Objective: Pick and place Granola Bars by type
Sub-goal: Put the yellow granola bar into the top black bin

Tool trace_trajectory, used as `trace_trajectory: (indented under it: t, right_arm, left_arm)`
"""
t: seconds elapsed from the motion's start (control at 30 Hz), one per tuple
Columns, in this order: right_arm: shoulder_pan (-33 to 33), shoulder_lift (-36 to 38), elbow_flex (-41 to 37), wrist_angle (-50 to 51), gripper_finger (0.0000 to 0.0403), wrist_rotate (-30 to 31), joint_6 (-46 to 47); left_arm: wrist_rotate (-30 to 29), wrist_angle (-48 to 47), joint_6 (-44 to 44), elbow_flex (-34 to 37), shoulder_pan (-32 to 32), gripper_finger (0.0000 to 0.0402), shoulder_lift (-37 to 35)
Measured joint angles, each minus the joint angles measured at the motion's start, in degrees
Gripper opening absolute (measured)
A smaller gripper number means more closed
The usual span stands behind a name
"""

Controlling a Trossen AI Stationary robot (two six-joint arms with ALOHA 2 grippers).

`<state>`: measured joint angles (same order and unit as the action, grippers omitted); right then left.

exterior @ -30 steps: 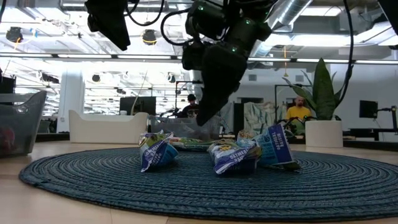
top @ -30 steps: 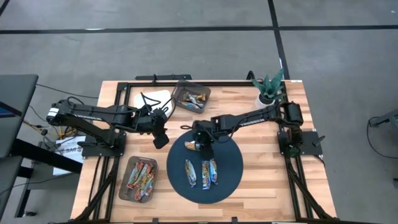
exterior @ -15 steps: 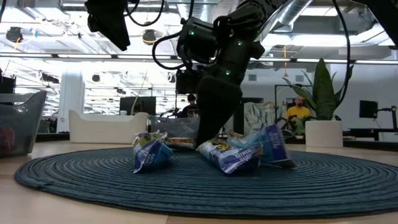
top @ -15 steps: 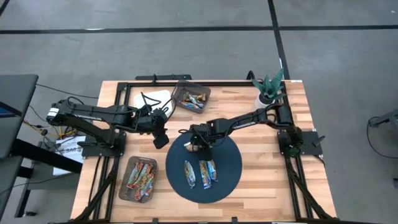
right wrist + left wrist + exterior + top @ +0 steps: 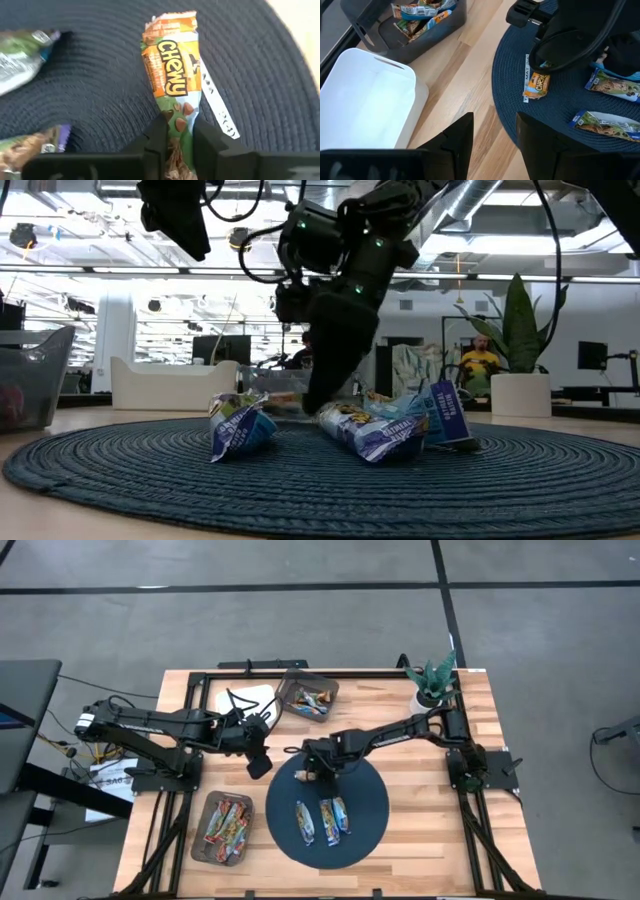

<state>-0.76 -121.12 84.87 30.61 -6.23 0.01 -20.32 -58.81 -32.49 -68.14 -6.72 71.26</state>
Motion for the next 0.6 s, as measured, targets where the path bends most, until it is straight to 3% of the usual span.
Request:
trace_trajectory:
  t: [0.27,0.6]
  right_arm:
    - [4.11,3.14,7.74,6.94,0.0041,2.06,-1.57]
    - [16.34,9.55,13.69,6.59,0.0040,9.65,-1.53]
  left_arm:
    - [0.00,0.01,-0.26,0.00,0.00,0.0141,0.00]
    - [0.00,0.02,-0.33,0.00,0.00,0.0141,0.00]
